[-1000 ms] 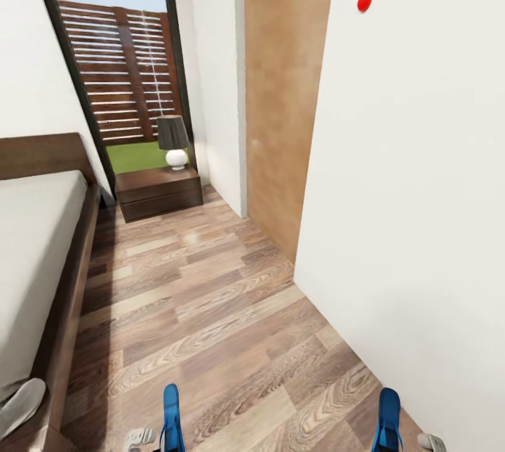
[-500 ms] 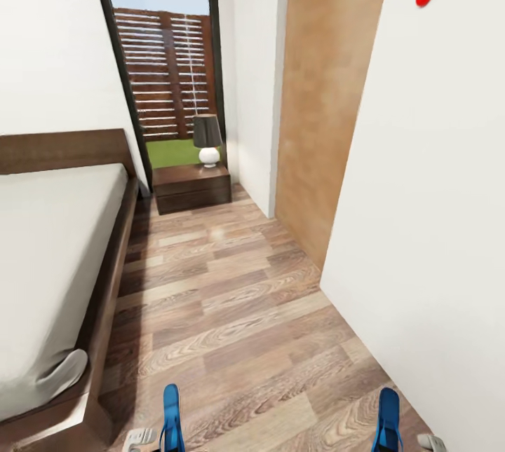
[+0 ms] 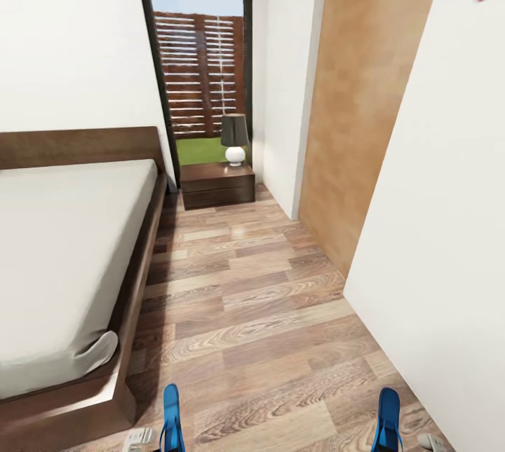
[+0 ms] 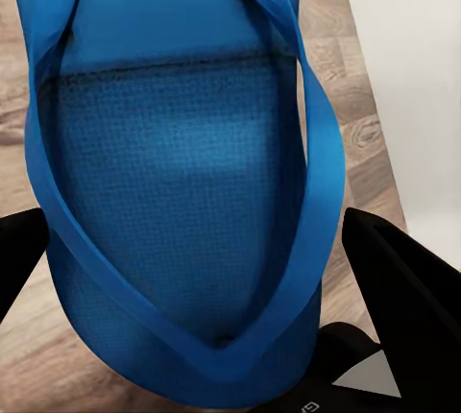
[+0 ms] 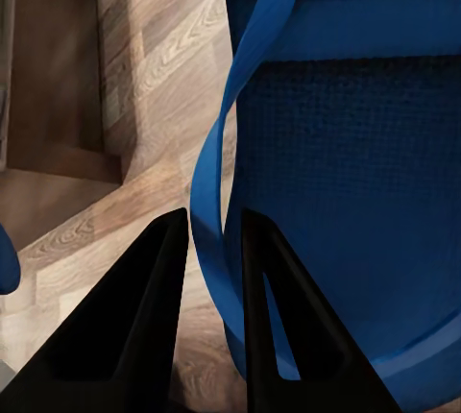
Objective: In the bedroom, move the book from the bed onto either nightstand, and place the two sandals side by side next to the bed.
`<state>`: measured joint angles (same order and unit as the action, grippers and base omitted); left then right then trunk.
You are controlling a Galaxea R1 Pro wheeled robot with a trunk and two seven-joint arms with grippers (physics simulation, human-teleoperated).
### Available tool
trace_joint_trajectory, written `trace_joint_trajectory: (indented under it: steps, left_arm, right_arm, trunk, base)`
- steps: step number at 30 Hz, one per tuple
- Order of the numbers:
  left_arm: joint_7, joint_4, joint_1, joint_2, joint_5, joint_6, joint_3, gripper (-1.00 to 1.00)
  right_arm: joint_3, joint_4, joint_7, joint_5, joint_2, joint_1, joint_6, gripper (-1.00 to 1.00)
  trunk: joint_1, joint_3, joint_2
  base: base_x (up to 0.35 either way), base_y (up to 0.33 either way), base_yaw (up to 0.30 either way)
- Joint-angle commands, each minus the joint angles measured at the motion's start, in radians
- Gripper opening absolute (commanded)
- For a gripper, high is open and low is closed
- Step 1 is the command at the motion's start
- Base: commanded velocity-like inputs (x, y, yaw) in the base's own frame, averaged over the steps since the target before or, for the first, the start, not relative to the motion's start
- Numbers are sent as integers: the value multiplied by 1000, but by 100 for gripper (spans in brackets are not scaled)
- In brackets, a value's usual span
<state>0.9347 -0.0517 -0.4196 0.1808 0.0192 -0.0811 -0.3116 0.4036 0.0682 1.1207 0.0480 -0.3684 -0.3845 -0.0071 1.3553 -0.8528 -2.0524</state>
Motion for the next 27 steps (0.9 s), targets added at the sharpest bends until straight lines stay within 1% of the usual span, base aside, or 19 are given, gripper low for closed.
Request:
trace_joint_trajectory:
  steps: [1,23,27]
  left_arm:
    - [1,1,-1,0,2,-8,0,-100]
    - [1,2,-1,0,2,-8,0,-100]
    - [1,1,-1,0,3,-8,0,-100]
  right_arm:
    - [-3,-1,5,6,0,-1,1,-100]
    - [-3,-1,9,5,0,-1,-5,-100]
    - [-3,-1,10,4,0,-1,-5,-100]
  trunk:
    - [0,-1,0]
    - [0,-1,0]
    - [0,2,0]
  base:
    - [0,0,43]
    - [0,0,4]
    - [0,0,74]
